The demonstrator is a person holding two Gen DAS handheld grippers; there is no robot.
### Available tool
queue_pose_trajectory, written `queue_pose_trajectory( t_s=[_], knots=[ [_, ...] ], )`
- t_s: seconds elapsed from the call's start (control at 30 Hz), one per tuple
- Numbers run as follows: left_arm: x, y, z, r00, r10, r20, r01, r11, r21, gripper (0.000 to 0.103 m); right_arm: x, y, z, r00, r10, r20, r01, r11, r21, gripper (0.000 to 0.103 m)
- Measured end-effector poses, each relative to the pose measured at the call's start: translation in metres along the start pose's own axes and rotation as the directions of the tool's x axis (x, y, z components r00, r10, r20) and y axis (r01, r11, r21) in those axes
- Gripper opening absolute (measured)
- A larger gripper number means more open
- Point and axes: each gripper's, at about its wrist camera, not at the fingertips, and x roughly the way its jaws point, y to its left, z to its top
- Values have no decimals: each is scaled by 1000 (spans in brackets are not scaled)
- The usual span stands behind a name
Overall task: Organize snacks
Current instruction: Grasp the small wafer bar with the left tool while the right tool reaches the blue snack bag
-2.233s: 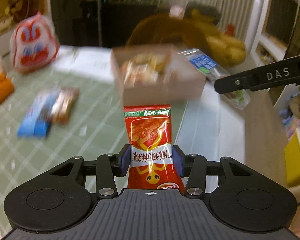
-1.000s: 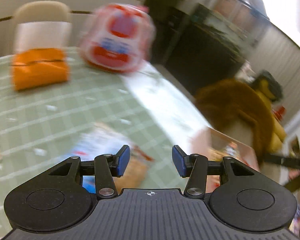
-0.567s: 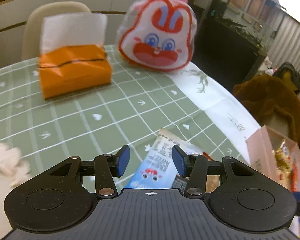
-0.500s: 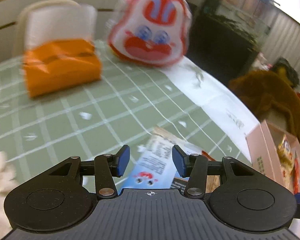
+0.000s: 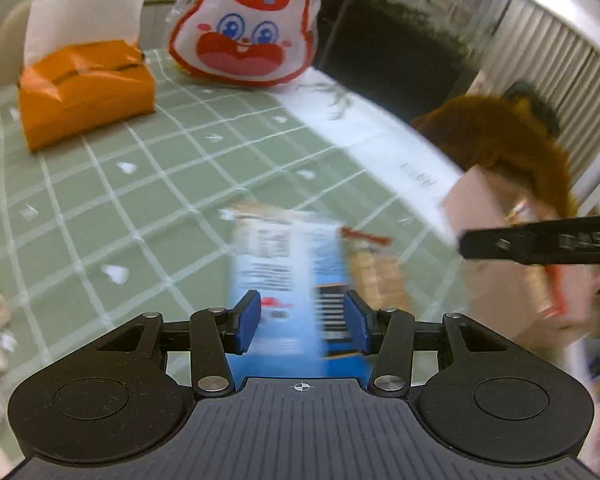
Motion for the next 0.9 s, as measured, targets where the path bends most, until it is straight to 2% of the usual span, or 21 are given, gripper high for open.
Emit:
queue_pose_trajectory(
  t_s=[0.1, 0.17, 0.2, 0.27, 0.33, 0.5, 0.67, 0.77, 0.8, 0.9],
  knots=[
    [11, -19, 6, 997, -72, -22, 71, 997, -7, 51, -11, -14, 9, 997, -49, 58, 50, 999, -13, 57],
    [27, -39, 7, 999, -25, -47, 27, 998, 51, 51, -14, -26, 15, 995, -73, 71, 73, 997, 0, 57],
    [37, -50, 6, 997, 34, -64, -28, 996, 90, 51, -15, -31, 17, 995, -76, 71, 75, 997, 8, 57],
    [46, -65, 7, 994, 101, -41, -94, 985, 148, 51, -16, -42, 18, 994, -80, 70, 78, 997, 29, 57],
    [53, -74, 12, 990, 134, -41, -126, 977, 172, 51, -18, -51, 16, 994, -80, 70, 77, 996, 44, 57],
    [64, -85, 21, 986, 159, -46, -145, 963, 228, 52, -17, -66, 4, 996, -77, 54, 73, 995, 74, 57],
    [79, -95, 16, 985, 97, -145, -58, 967, 249, 53, -16, -70, -2, 996, -77, 51, 72, 993, 98, 57],
    [75, -102, 2, 989, 105, -105, -66, 944, 324, 49, -19, -74, -2, 994, -88, 63, 80, 990, 117, 57],
    [72, -99, 1, 991, 92, -98, -58, 950, 307, 41, -19, -75, -2, 994, -90, 63, 81, 989, 121, 57],
    [52, -82, -1, 997, 0, -74, 13, 984, 176, 41, -17, -73, -3, 995, -86, 53, 79, 989, 123, 57]
  ],
)
